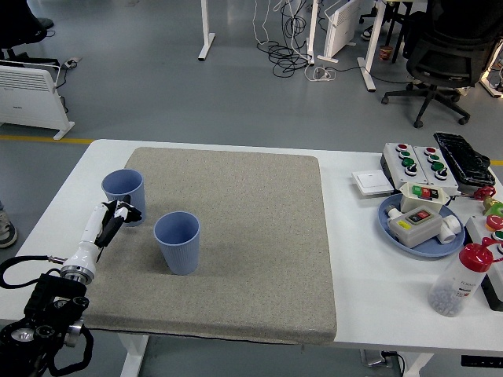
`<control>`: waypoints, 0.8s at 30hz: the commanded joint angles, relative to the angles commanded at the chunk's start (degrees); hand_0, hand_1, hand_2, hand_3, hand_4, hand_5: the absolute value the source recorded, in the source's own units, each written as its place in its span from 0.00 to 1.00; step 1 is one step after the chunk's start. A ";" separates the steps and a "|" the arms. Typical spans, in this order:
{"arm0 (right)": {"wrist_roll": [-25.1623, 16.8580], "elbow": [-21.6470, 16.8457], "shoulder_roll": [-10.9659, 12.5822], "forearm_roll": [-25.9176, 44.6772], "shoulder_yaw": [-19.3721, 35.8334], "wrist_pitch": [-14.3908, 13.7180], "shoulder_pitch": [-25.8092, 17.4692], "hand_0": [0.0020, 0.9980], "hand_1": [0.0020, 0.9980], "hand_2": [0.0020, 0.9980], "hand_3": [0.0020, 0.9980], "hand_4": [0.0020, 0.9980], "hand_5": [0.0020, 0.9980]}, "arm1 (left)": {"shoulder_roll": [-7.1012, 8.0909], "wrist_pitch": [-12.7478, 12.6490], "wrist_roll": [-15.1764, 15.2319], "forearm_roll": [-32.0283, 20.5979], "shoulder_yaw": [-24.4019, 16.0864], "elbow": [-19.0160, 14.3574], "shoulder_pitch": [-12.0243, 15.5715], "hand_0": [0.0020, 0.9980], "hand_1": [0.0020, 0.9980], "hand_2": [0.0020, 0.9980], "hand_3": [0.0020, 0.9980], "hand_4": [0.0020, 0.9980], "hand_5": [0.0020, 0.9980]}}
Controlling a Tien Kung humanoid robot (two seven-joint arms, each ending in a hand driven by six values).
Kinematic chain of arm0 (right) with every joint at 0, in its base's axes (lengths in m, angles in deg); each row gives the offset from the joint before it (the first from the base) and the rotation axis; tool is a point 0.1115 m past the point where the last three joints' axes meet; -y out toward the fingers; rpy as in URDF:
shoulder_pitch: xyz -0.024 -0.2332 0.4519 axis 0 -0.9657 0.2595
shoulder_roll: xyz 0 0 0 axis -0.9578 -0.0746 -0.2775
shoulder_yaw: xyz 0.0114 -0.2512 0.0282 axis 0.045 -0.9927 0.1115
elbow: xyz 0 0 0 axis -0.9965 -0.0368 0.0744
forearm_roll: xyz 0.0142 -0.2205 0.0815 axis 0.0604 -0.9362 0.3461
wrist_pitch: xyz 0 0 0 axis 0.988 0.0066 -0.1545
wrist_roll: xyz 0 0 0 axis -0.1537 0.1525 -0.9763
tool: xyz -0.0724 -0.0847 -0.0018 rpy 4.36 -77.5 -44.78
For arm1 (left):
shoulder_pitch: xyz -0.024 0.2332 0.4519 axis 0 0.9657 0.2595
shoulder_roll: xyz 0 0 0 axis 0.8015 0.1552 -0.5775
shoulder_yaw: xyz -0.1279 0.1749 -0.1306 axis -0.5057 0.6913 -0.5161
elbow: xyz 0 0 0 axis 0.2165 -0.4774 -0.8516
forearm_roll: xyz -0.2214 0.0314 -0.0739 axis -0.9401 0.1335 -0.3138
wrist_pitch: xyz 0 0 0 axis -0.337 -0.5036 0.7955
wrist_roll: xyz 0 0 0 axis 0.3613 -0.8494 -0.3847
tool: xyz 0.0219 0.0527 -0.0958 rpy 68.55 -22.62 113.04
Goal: Push cup pick cup insert cup
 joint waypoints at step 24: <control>-0.65 0.19 0.21 1.95 -1.02 -0.12 0.25 0.74 0.66 0.67 0.56 0.08 0.49 | 8.83 4.76 -18.95 19.42 -13.21 -29.01 10.73 0.67 0.63 0.59 0.53 0.61 1.00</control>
